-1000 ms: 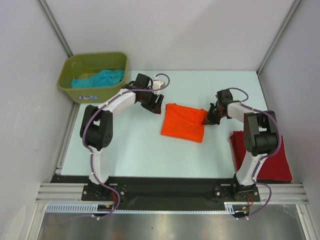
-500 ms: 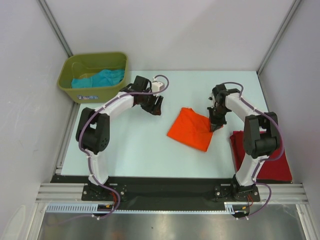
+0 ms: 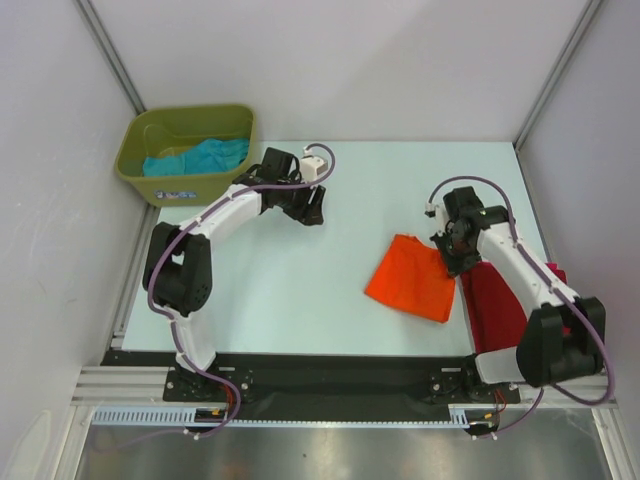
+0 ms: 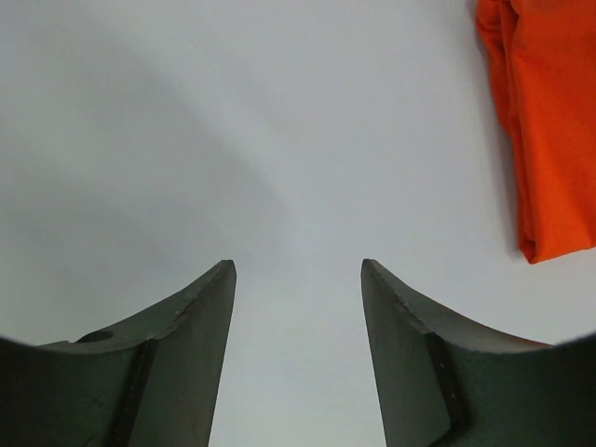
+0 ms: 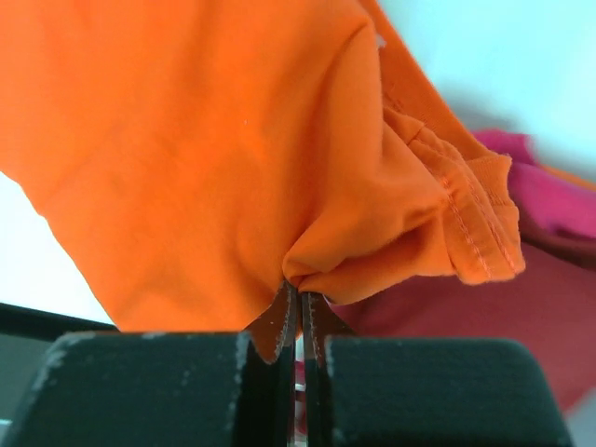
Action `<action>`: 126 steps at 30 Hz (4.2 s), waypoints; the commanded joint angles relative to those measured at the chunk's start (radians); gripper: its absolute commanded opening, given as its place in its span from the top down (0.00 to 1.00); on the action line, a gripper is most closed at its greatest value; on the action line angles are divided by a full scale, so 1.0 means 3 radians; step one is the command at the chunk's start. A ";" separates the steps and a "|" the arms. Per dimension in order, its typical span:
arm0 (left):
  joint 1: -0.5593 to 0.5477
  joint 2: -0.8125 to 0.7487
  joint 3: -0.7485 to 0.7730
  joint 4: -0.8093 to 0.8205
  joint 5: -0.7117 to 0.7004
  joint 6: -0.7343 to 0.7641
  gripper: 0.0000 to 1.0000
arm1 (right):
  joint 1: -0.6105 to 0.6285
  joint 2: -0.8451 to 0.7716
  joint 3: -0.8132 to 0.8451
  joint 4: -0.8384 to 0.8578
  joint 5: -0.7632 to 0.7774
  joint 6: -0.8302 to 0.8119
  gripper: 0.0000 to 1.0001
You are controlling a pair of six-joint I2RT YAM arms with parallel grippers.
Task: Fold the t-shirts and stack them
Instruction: Neatly place the folded tshirt to the corner
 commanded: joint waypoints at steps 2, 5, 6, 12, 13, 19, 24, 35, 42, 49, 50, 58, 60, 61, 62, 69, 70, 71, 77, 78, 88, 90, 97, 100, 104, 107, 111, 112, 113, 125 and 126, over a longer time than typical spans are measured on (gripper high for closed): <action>-0.0018 -0.0064 0.0158 0.0140 0.0185 -0.0084 0.38 | 0.0037 -0.0394 0.0084 -0.0288 0.0494 -0.0468 1.00; -0.0018 -0.0018 0.0209 0.0171 0.0221 -0.0104 0.39 | 0.0048 -0.0521 0.0043 -0.0498 0.0622 -0.0595 1.00; -0.0018 -0.0012 0.0215 0.0176 0.0226 -0.0104 0.39 | 0.0053 -0.0557 0.0012 -0.0580 0.0652 -0.0657 1.00; -0.0008 0.0049 0.0220 0.0222 0.0278 -0.0109 0.39 | 0.0053 -0.0925 -0.0106 -0.1009 0.1137 -0.0877 1.00; -0.0003 0.0074 0.0225 0.0238 0.0283 -0.0109 0.39 | 0.0053 -0.0976 -0.0080 -0.1040 0.1118 -0.0933 1.00; 0.0007 0.0167 0.0276 0.0274 0.0308 -0.0099 0.39 | -0.0008 -0.1176 0.0252 -0.1516 0.1343 -0.1056 1.00; 0.0023 0.0213 0.0307 0.0268 0.0308 -0.0069 0.39 | -0.0055 -0.1141 0.0278 -0.1435 0.1552 -0.1123 1.00; 0.0038 0.0274 0.0337 0.0289 0.0288 -0.0053 0.39 | -0.0187 -0.1248 0.0585 -0.1527 0.1711 -0.1169 1.00; 0.0069 0.0330 0.0342 0.0268 0.0278 -0.0007 0.39 | -0.0213 -0.1227 0.1049 -0.1542 0.1849 -0.1189 1.00; 0.0105 0.0366 0.0373 0.0263 0.0288 -0.0002 0.39 | -0.0274 -0.1283 0.0550 -0.1486 0.1736 -0.1291 1.00; 0.0110 0.0366 0.0368 0.0258 0.0293 0.0008 0.39 | -0.0295 -0.1294 0.0458 -0.1460 0.1813 -0.1337 1.00; 0.0156 0.0381 0.0342 0.0243 0.0370 0.0029 0.40 | -0.0581 -0.1202 0.0068 -0.1082 0.2273 -0.1526 1.00; 0.0161 0.0376 0.0342 0.0248 0.0380 0.0024 0.40 | -0.0627 -0.1151 0.0181 -0.1036 0.2401 -0.1577 1.00; 0.0161 0.0376 0.0342 0.0253 0.0390 0.0019 0.40 | -0.0632 -0.1136 0.0211 -0.0975 0.2432 -0.1598 1.00; 0.0166 0.0376 0.0342 0.0263 0.0395 0.0013 0.40 | -0.0632 -0.1105 0.0232 -0.0959 0.2468 -0.1613 1.00; 0.0166 0.0356 0.0337 0.0279 0.0411 0.0008 0.40 | -0.0867 -0.1028 -0.0039 -0.0765 0.2779 -0.1767 1.00; 0.0166 0.0351 0.0332 0.0284 0.0411 0.0008 0.40 | -0.0878 -0.1023 -0.0019 -0.0739 0.2815 -0.1777 1.00; 0.0166 0.0351 0.0327 0.0284 0.0416 0.0013 0.40 | -0.0883 -0.1013 0.0007 -0.0744 0.2816 -0.1777 1.00; 0.0171 0.0356 0.0286 0.0314 0.0431 0.0003 0.40 | -0.0914 -0.0987 -0.0130 -0.0653 0.2826 -0.1889 1.00; 0.0171 0.0356 0.0286 0.0314 0.0441 0.0008 0.40 | -0.0924 -0.0977 -0.0166 -0.0546 0.2826 -0.1930 1.00; 0.0181 0.0402 0.0286 0.0304 0.0436 0.0003 0.40 | -0.1348 -0.0921 -0.0662 0.0462 0.2749 -0.2666 1.00; 0.0186 0.0412 0.0286 0.0294 0.0426 0.0018 0.40 | -0.1415 -0.0910 -0.0795 0.0772 0.2744 -0.2784 1.00; 0.0181 0.0473 0.0327 0.0279 0.0411 0.0008 0.40 | -0.1645 -0.0813 -0.1102 0.1551 0.2616 -0.3239 1.00; 0.0191 0.0499 0.0353 0.0268 0.0406 0.0003 0.40 | -0.1680 -0.0737 -0.1174 0.1822 0.2560 -0.3403 1.00; 0.0197 0.0504 0.0373 0.0243 0.0375 0.0019 0.40 | -0.1727 -0.0690 -0.1256 0.1874 0.2519 -0.3413 1.00; 0.0202 0.0519 0.0373 0.0253 0.0380 0.0003 0.40 | -0.1803 -0.0731 -0.1394 0.1889 0.2463 -0.3398 1.00; 0.0207 0.0535 0.0373 0.0238 0.0385 0.0013 0.40 | -0.1860 -0.0716 -0.1522 0.1976 0.2402 -0.3423 1.00; 0.0212 0.0545 0.0378 0.0243 0.0380 0.0019 0.40 | -0.1865 -0.0711 -0.1542 0.2011 0.2406 -0.3434 1.00; 0.0217 0.0545 0.0383 0.0233 0.0370 0.0024 0.40 | -0.1870 -0.0691 -0.1542 0.2042 0.2407 -0.3444 1.00; 0.0232 0.0540 0.0317 0.0238 0.0385 0.0039 0.39 | -0.1921 -0.0639 -0.1236 0.2769 0.2637 -0.3195 0.18; 0.0237 0.0530 0.0322 0.0243 0.0390 0.0034 0.39 | -0.1901 -0.0705 -0.1190 0.2723 0.2611 -0.3072 0.18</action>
